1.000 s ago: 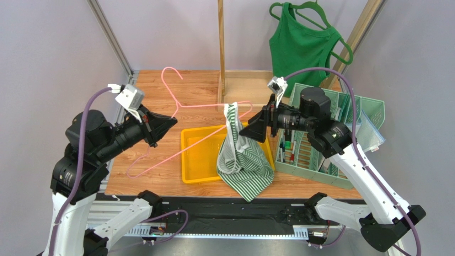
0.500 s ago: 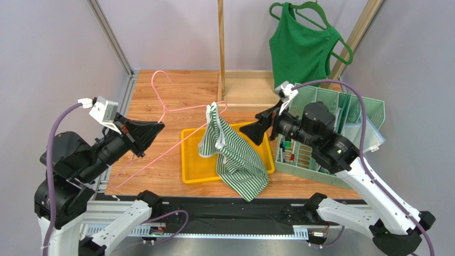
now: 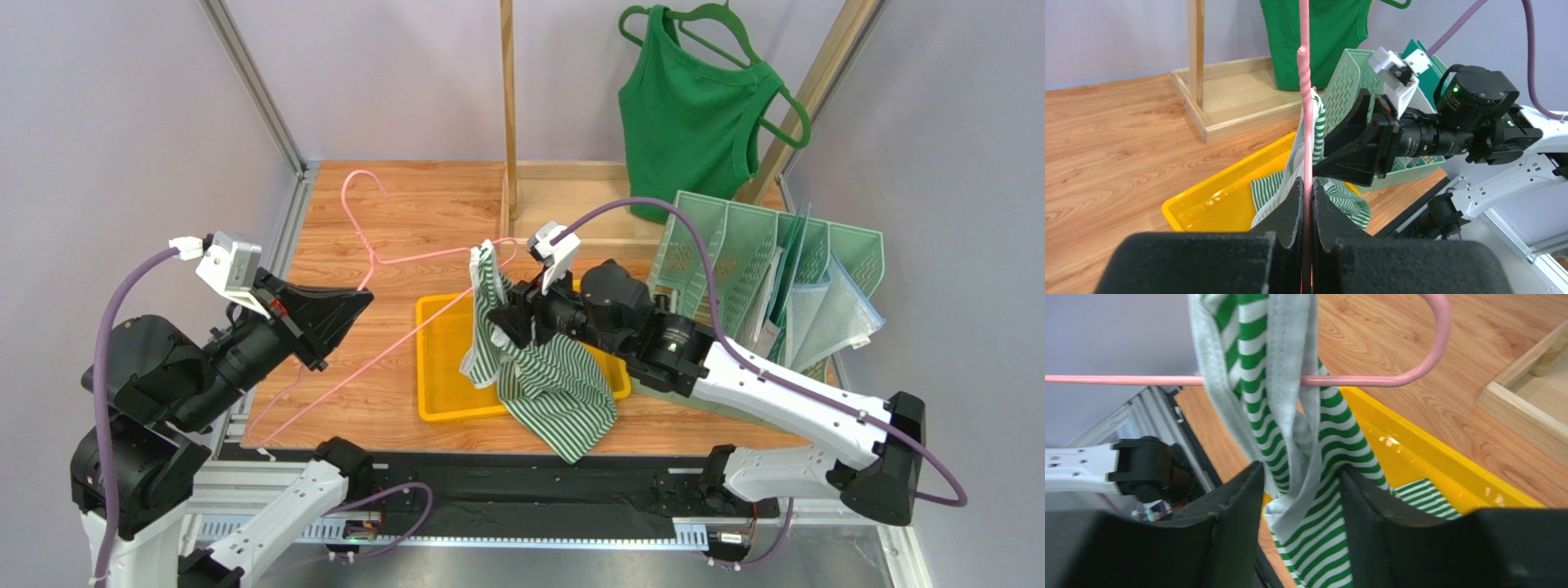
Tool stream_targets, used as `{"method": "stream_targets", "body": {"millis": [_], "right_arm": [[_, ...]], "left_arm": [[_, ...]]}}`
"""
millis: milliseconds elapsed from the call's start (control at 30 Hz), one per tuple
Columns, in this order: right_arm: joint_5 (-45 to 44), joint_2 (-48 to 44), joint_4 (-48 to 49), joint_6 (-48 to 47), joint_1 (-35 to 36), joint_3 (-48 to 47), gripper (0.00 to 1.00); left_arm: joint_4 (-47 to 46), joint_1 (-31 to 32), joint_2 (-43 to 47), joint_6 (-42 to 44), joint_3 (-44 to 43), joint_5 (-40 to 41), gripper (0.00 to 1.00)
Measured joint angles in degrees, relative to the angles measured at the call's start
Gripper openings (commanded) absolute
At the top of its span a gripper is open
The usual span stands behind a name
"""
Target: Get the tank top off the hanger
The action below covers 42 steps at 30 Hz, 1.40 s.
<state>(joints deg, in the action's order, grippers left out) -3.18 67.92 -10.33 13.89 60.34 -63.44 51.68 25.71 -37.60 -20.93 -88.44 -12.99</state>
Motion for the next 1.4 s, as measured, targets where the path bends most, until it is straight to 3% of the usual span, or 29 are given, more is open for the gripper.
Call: {"method": "stream_targets", "body": {"millis": [33,200,567,733,867,1033,1233,1400], "right_arm": [[-1.38,0.72,0.28,0.07,0.26,0.11,0.40],[-8.02,1.75,1.18,0.26,0.39,0.74,0.00],[-14.93,1.11,-0.81,1.62,-2.34,0.48,0.00],[-10.58,-1.40,-2.36,5.14,-11.93,-0.02,0.00],[-5.07,-2.03,-3.30,6.69,-15.65,-1.97,0.00],[-0.74,-1.16,-6.91,6.58,-16.37,-9.18,0.00],[-3.02,0.96,-9.33,4.04,-17.79,-21.57,0.00],[-2.62,2.32,-9.44,3.08,-17.84,-26.67,0.00]], "left_arm": [[0.07,0.00,0.07,-0.02,0.02,0.00,0.00],[0.59,0.00,0.50,-0.04,0.52,0.22,0.00],[4.24,0.00,2.64,0.35,1.55,5.25,0.00],[6.75,0.02,2.97,0.46,3.23,6.62,0.00],[7.45,0.04,3.13,0.44,4.48,8.66,0.00],[8.44,0.04,5.79,0.37,5.40,14.34,0.00],[10.58,0.00,9.68,0.22,5.49,18.71,0.00],[10.71,0.00,12.85,0.07,5.53,21.59,0.00]]}}
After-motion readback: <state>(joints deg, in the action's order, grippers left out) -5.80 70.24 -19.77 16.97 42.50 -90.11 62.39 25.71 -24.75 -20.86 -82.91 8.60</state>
